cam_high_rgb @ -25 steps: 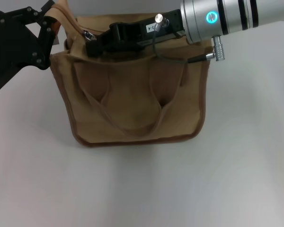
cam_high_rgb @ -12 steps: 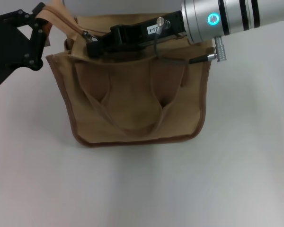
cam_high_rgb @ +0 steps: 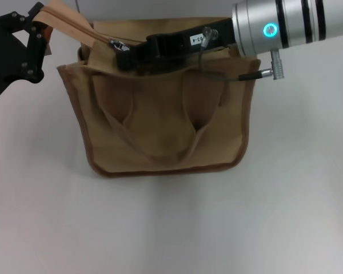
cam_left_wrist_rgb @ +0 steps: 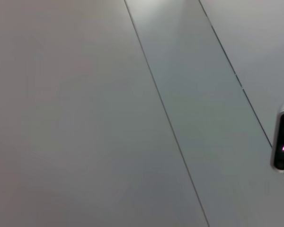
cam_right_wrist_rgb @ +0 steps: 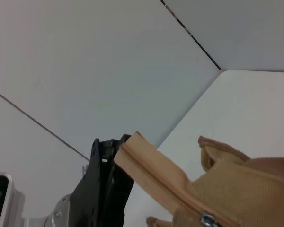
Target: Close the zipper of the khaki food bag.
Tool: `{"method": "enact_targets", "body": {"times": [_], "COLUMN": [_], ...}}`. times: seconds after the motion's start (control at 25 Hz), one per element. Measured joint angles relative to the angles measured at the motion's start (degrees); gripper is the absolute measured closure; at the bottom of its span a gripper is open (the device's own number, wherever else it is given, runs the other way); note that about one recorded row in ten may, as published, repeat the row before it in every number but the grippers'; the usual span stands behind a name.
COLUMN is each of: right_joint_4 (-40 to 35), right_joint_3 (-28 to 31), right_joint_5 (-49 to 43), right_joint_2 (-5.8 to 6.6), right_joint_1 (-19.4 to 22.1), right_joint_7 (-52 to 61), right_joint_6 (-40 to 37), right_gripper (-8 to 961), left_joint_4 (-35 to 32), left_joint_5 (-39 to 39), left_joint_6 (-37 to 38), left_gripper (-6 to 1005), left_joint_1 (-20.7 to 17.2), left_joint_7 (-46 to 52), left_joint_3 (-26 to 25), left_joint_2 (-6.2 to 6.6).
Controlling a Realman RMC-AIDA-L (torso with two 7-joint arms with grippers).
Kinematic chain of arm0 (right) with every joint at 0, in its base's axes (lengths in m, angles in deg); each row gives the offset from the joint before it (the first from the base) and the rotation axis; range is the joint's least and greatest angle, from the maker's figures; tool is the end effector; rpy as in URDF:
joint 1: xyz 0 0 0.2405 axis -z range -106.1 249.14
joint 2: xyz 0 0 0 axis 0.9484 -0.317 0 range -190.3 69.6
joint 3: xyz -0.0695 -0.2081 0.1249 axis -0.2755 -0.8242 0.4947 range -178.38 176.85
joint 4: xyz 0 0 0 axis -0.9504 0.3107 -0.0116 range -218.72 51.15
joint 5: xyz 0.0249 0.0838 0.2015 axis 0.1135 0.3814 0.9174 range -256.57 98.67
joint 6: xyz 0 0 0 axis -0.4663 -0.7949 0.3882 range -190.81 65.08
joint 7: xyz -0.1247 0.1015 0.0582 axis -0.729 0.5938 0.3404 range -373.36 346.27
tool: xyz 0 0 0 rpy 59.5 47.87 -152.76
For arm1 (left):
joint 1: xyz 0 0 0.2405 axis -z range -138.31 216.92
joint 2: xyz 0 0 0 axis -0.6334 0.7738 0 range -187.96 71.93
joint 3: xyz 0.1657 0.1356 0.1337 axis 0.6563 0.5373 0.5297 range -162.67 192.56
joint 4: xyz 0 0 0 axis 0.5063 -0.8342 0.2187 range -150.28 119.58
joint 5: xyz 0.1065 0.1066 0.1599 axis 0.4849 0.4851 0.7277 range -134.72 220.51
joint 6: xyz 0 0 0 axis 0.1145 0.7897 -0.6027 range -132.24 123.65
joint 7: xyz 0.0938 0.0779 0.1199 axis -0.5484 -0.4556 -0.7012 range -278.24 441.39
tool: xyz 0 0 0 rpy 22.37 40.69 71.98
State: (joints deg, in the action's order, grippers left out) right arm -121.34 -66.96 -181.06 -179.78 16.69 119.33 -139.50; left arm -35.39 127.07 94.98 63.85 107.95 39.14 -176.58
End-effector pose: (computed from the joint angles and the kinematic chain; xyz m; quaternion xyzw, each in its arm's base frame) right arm 0.0622 0.4090 -0.0788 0.8927 -0.4018 -0.1988 0.0468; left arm -0.2662 0.3268 0.0415 -0.7843 0.0396 -0.4145 0.4598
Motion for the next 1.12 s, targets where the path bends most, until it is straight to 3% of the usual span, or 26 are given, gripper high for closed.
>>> {"method": "enact_targets", "body": {"times": [0.36, 1.12], "right_joint_4": [-1.7, -9.5], "right_joint_3": [-0.2, 0.1], "right_joint_5": [0.1, -0.2], "right_joint_2": [-0.01, 0.32], "right_joint_1": [1.6, 10.6], "right_joint_7": [-0.7, -1.4], "right_joint_6": [-0.4, -1.2], "right_gripper": [937, 938], "left_joint_4": [0.2, 0.7], "left_joint_5": [-0.1, -0.8], "left_joint_6": [-1.4, -3.8], "left_gripper": [914, 907], "left_joint_1": [0.4, 1.4], "left_joint_7": [0.0, 0.0], "left_joint_3": [-0.3, -0.8], "left_joint_2": [0.0, 0.09]}}
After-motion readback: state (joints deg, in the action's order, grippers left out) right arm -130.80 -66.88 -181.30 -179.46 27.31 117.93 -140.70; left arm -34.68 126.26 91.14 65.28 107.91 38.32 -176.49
